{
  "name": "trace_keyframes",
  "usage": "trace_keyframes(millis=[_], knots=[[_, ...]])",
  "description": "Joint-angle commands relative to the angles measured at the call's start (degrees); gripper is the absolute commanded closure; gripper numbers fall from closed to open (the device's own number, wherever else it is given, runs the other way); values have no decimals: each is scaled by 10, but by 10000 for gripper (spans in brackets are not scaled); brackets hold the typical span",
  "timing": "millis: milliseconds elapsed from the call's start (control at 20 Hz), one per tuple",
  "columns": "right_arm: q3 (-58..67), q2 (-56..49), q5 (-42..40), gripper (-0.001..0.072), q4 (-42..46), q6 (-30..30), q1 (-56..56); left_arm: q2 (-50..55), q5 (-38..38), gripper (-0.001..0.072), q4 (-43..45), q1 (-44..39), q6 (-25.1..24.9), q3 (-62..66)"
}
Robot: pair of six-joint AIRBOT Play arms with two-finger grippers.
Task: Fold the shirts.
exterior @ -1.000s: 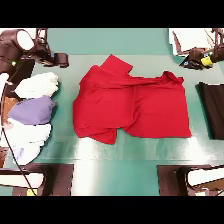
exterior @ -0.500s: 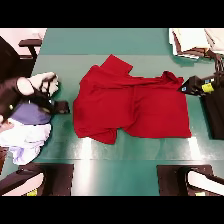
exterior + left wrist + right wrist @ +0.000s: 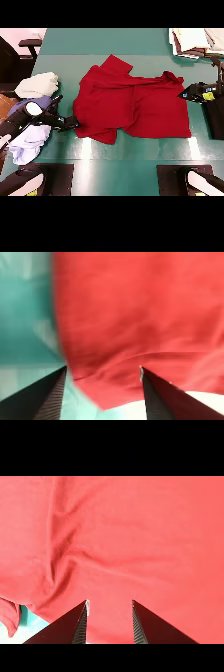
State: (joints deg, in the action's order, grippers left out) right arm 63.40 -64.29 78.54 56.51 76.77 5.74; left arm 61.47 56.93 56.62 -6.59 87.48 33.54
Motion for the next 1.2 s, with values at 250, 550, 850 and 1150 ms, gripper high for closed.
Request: trace_keyframes(millis=[250,550,850,1150], knots=[[-5,5,28,386,13,0,16,-6,-27,679,-26,-27,6,7],[-172,66,40,210,134,2,186,-90,-24,680,-5,-27,6,68],[-308,43,26,264,93,15,332,-96,-24,679,-5,-27,6,75],[-321,-27,-70,383,16,12,230,-96,-22,679,-4,-27,6,75]])
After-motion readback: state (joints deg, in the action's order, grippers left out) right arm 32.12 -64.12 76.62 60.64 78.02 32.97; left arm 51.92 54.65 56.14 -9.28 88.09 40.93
